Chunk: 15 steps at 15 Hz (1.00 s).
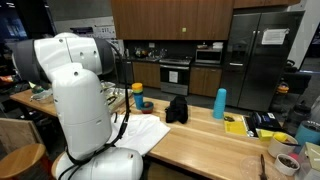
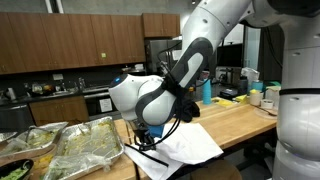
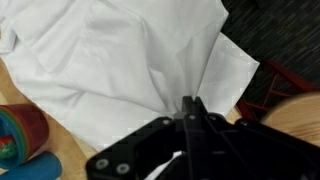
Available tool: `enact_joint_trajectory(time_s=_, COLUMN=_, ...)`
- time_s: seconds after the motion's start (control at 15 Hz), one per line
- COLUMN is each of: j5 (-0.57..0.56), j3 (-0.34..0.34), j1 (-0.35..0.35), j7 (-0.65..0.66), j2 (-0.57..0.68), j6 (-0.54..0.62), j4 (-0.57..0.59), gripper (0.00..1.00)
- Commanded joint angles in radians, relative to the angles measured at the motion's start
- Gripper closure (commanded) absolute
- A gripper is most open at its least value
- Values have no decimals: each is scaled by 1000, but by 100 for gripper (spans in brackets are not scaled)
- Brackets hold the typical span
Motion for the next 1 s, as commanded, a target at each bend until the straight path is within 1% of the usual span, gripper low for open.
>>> enact_joint_trajectory(time_s=0.0, j5=-50, j3=-38, j1=8, j7=35, j2=30, j6=-14, j4=42, gripper=100)
enact_joint_trajectory(time_s=0.07, j5=-64, j3=-51, j1=8, j7=45, j2=32, j6=-12, j4=53, gripper=100)
enact_joint_trajectory(time_s=0.13, j5=-76, j3=-64, j1=8, j7=52, j2=35, j6=-24, j4=67, gripper=74)
enact_joint_trajectory(time_s=0.2, j5=-79, j3=-76, j1=9, j7=54, j2=35, j6=-32, j4=79, gripper=73)
enact_joint_trajectory(time_s=0.27, j5=-80, j3=-87, j1=12, j7=55, j2=33, j6=-42, j4=87, gripper=69)
enact_joint_trajectory(time_s=0.33, j5=-76, j3=-97, j1=13, j7=52, j2=31, j6=-53, j4=92, gripper=64)
enact_joint_trajectory(time_s=0.53, j5=-74, j3=-112, j1=14, j7=58, j2=27, j6=-79, j4=106, gripper=42)
enact_joint_trajectory(time_s=0.67, j5=-60, j3=-117, j1=12, j7=56, j2=18, j6=-96, j4=109, gripper=30)
enact_joint_trajectory(time_s=0.87, j5=-33, j3=-126, j1=3, j7=55, j2=-19, j6=-119, j4=91, gripper=8)
enact_joint_trajectory(time_s=0.93, j5=-21, j3=-132, j1=-4, j7=54, j2=-39, j6=-116, j4=79, gripper=2)
